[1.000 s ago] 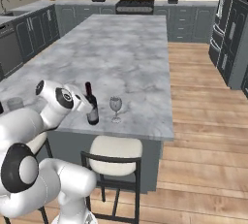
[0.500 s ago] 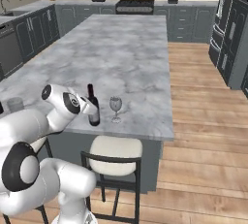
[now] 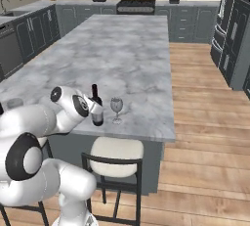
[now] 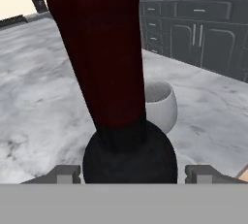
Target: There is a wine glass and glass cup on the dining counter. Place the wine bottle next to the wine glass and the juice bottle next to the glass cup.
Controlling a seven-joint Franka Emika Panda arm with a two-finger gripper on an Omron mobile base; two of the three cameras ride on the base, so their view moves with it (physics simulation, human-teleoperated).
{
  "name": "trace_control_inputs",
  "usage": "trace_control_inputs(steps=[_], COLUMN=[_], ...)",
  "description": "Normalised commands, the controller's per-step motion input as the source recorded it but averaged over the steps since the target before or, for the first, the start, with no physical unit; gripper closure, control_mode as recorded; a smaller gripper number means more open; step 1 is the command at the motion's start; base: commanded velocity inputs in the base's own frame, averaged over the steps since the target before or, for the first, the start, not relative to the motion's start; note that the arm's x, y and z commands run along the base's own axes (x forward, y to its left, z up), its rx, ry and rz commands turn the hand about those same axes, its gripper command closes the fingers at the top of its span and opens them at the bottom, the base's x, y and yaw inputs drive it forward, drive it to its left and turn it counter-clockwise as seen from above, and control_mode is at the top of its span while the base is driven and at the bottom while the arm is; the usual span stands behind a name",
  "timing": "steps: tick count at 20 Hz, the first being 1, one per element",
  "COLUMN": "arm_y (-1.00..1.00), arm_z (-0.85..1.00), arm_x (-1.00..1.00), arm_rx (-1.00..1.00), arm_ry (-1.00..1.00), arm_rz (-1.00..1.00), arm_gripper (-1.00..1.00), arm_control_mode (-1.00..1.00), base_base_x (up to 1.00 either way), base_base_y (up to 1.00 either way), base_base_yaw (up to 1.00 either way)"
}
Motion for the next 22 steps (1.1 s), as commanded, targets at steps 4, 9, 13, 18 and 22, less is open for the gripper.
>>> trace_control_inputs(steps=[4,9,13,18,22], arm_y=[0.02,0.01,0.03,0.03,0.04], arm_z=[-0.19,-0.20,-0.18,-0.17,-0.23], arm_x=[0.13,0.08,0.17,0.32,0.21], arm_rx=[0.00,0.00,0.00,-0.01,-0.01], arm_ry=[0.00,0.00,-0.01,-0.03,0.00], arm_rz=[0.02,0.00,0.00,0.00,-0.02], arm_gripper=[1.00,1.00,1.00,1.00,1.00], arm_control_mode=[-1.00,-1.00,-1.00,-1.00,-1.00], base_base_x=[0.00,0.00,0.00,0.00,0.00], base_base_y=[0.00,0.00,0.00,0.00,0.00], base_base_yaw=[0.00,0.00,0.00,0.00,0.00])
